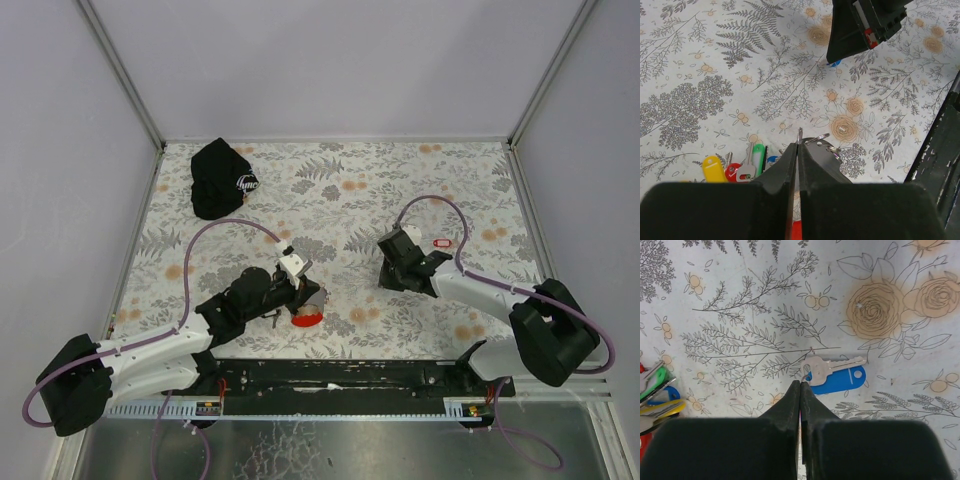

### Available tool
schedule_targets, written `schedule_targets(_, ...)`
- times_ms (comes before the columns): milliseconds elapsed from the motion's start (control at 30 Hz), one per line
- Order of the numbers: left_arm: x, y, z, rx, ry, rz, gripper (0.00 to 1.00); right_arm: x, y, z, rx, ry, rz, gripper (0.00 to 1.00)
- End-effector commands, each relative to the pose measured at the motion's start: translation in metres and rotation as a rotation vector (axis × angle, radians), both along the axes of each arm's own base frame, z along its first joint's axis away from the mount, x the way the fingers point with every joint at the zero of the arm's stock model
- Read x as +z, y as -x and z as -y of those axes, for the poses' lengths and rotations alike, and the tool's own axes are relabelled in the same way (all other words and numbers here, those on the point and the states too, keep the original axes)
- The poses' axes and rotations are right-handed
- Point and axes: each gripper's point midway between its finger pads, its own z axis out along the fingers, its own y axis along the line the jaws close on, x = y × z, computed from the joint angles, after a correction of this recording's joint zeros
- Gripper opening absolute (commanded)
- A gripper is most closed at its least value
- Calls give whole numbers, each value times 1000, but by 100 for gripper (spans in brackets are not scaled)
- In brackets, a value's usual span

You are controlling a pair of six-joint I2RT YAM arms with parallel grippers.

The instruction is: Put the keys on the keyring

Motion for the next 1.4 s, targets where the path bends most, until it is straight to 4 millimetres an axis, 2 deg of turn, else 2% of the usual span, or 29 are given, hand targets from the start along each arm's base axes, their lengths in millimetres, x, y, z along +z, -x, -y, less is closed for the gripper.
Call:
schedule_targets(0, 10, 1, 6, -18, 37, 19, 0, 8, -8, -15, -22, -68, 37, 4)
schedule_targets(300, 9, 1, 6, -15, 34, 17, 0, 2, -14, -24, 66, -19, 5, 17)
schedule_targets(567, 9, 1, 5, -12, 34, 18, 0, 29, -27, -19, 225, 96, 59, 32)
schedule_targets(633, 9, 1, 5, -12, 33, 16, 0, 31, -34, -18, 262, 109, 52, 34)
schedule_targets(733, 9, 1, 5, -12, 33, 18, 0, 24, -41, -19, 307, 59, 10, 33)
schedule_targets(833, 9, 1, 4, -11, 35, 17, 0, 17, -48, -21, 337, 38, -13, 28)
schedule_targets(1000, 8, 2, 5, -15, 33, 14, 0, 0, -48, -22, 355, 26, -67, 25)
schedule_targets(1167, 9, 2, 5, -18, 35, 15, 0, -19, -40, 0, 296, 52, -128, 24)
schedule_targets(1367, 7, 2, 6, -21, 30, 8, 0, -32, -12, 32, 186, 93, -215, 25)
